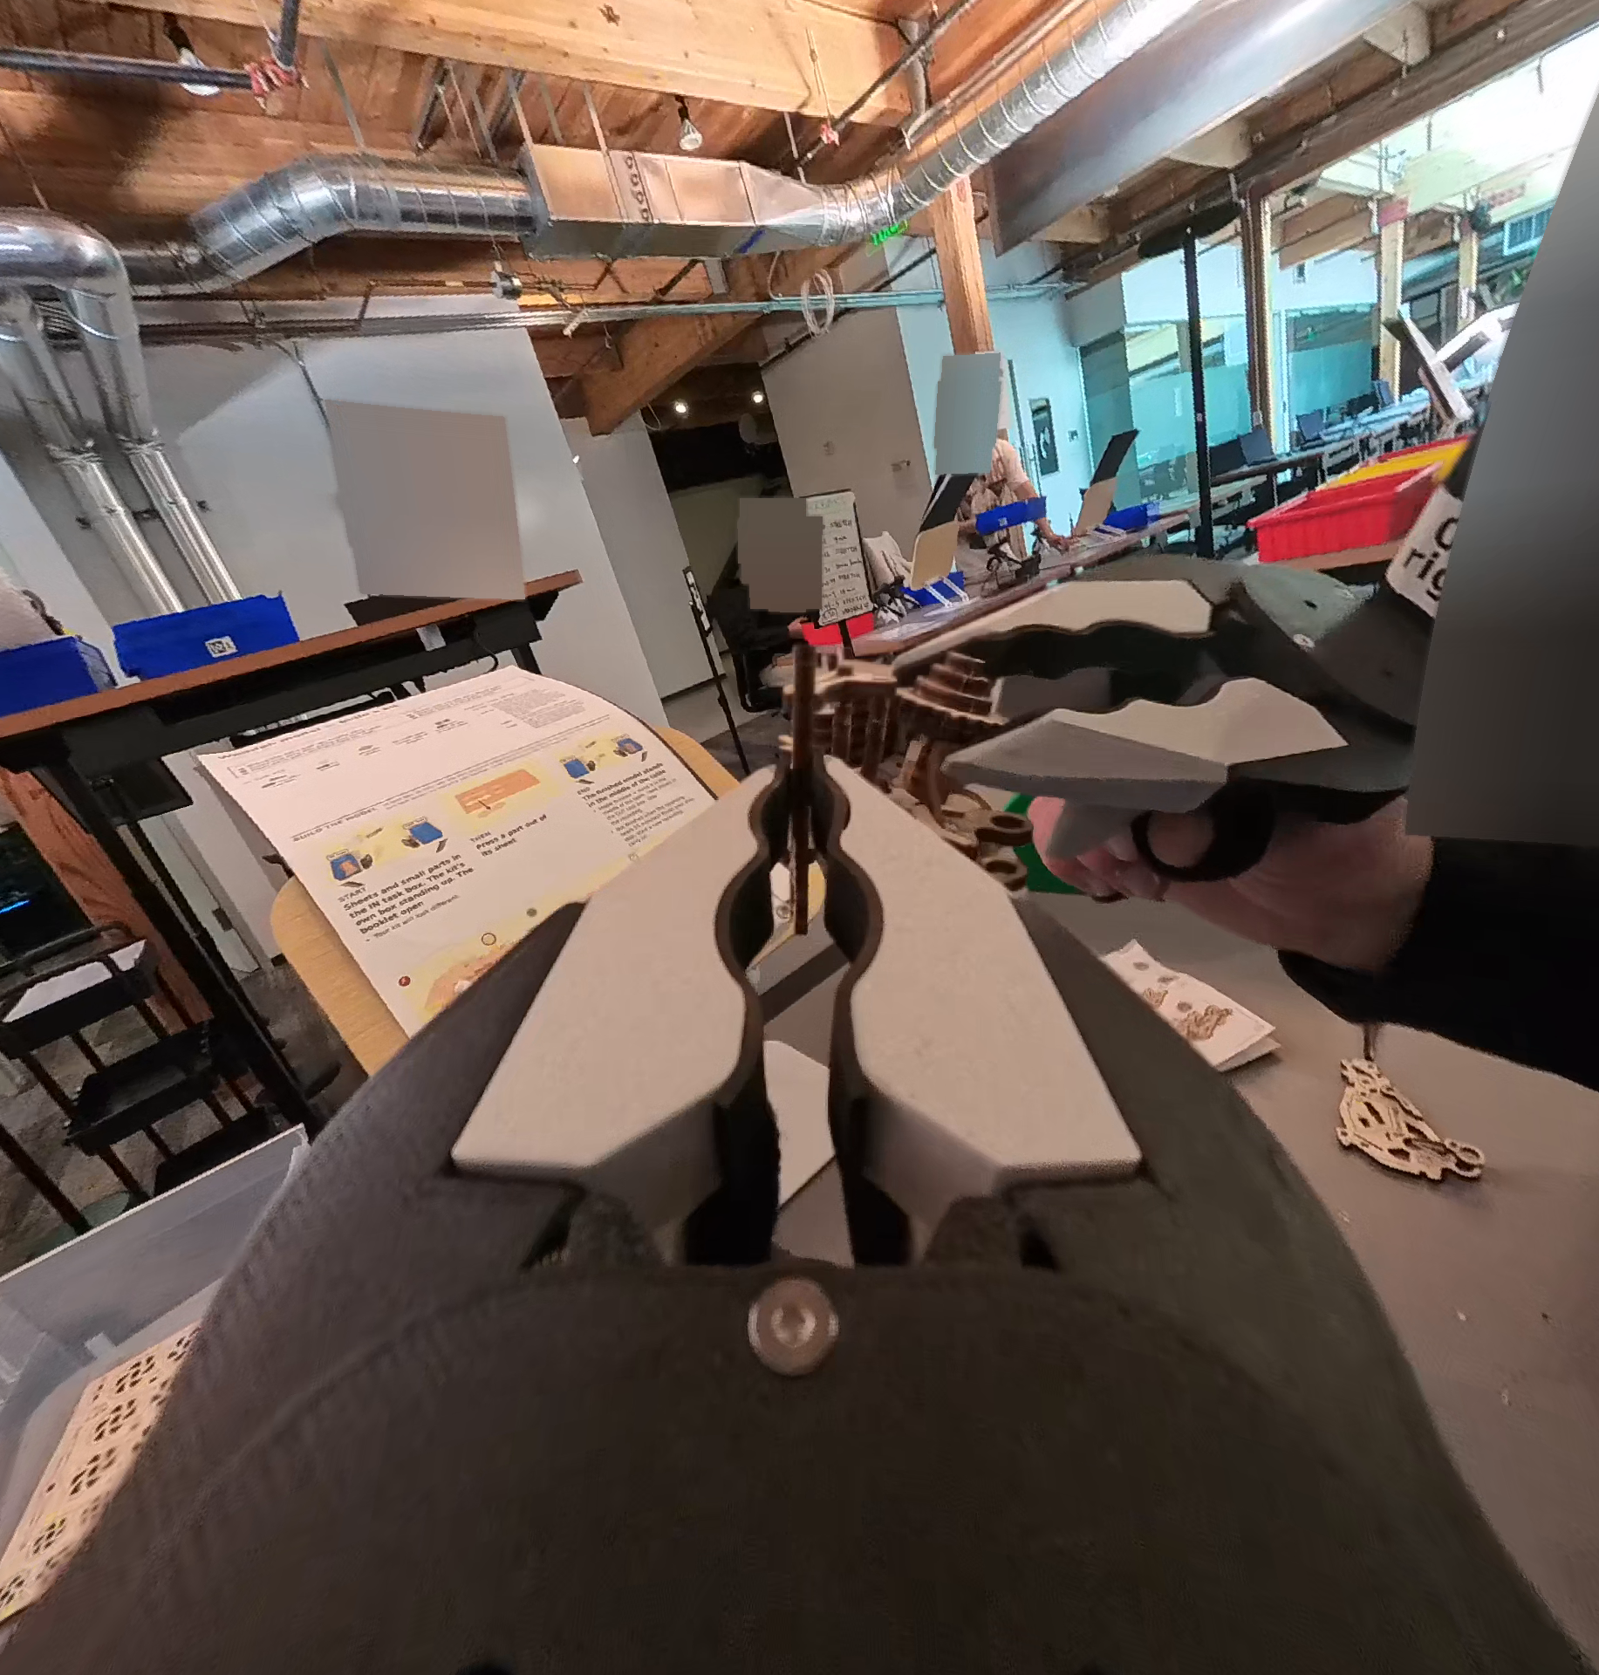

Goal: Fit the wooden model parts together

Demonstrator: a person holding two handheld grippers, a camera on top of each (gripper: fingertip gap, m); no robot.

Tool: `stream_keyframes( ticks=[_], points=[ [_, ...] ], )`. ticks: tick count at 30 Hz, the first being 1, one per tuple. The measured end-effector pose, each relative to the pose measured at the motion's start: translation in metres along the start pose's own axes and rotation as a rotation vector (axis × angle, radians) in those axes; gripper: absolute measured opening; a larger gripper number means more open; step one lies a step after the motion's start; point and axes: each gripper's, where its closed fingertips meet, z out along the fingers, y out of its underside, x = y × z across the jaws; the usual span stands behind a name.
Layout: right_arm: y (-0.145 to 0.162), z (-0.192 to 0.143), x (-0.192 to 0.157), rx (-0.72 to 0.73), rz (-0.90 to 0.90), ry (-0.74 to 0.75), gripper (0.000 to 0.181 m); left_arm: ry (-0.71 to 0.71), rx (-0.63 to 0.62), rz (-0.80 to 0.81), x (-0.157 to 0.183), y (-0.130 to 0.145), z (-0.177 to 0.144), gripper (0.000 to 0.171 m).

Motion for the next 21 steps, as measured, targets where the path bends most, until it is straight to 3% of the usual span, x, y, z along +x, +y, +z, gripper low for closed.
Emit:
stream_keyframes(
  ticks=[21],
  points=[
    [0.006,0.002,0.012,-0.057,0.103,0.063,0.024,-0.041,0.053,-0.033,-0.002,0.0,0.009,0.001]
  ],
)
